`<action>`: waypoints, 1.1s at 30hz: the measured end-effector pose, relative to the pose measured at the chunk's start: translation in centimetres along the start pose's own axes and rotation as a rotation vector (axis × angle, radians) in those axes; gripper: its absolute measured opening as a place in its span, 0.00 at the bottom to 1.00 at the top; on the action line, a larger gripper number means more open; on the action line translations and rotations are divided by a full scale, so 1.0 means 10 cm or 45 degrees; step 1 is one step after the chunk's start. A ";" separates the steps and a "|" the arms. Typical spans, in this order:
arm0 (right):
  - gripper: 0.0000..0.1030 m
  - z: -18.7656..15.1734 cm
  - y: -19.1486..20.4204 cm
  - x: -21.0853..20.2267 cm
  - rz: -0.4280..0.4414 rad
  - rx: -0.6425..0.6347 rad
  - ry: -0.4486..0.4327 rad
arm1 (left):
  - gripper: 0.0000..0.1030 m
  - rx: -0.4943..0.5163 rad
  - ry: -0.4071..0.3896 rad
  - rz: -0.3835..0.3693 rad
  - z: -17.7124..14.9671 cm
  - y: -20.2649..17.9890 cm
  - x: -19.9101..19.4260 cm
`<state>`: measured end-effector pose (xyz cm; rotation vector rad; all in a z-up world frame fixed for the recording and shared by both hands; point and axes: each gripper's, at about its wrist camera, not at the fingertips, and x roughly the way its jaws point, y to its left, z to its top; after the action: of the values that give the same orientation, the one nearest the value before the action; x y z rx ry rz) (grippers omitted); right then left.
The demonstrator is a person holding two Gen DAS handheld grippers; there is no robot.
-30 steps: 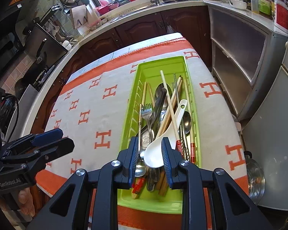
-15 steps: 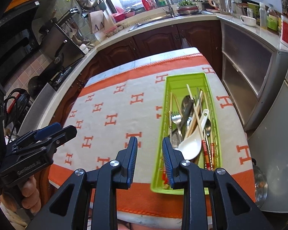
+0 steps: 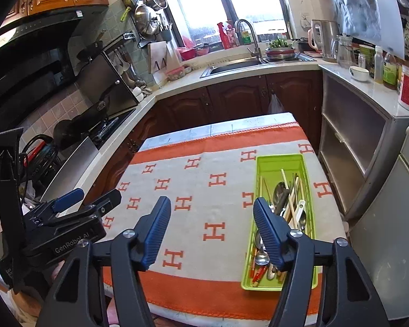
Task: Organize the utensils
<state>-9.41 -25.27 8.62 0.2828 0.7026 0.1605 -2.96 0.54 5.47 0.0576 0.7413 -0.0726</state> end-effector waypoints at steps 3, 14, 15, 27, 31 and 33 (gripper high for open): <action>0.68 0.00 0.12 -0.06 0.002 -0.033 -0.003 | 0.82 0.014 0.000 0.002 -0.03 -0.02 -0.03; 0.77 -0.02 0.27 -0.04 -0.008 -0.068 0.012 | 0.82 0.009 0.022 0.026 -0.12 -0.02 0.03; 0.77 -0.02 0.28 -0.01 -0.006 -0.070 0.020 | 0.82 0.010 0.025 0.025 -0.12 -0.02 0.03; 0.77 -0.03 0.20 0.35 0.013 -0.047 0.089 | 0.82 0.002 0.058 0.019 -0.12 0.01 0.16; 0.77 -0.04 0.16 0.40 0.014 -0.035 0.097 | 0.82 -0.001 0.067 0.018 -0.12 0.01 0.20; 0.77 -0.04 0.15 0.42 0.015 -0.031 0.102 | 0.82 -0.002 0.072 0.019 -0.13 0.02 0.22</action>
<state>-6.59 -22.75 6.20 0.2583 0.7782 0.1925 -2.20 0.72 3.10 0.0639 0.7973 -0.0563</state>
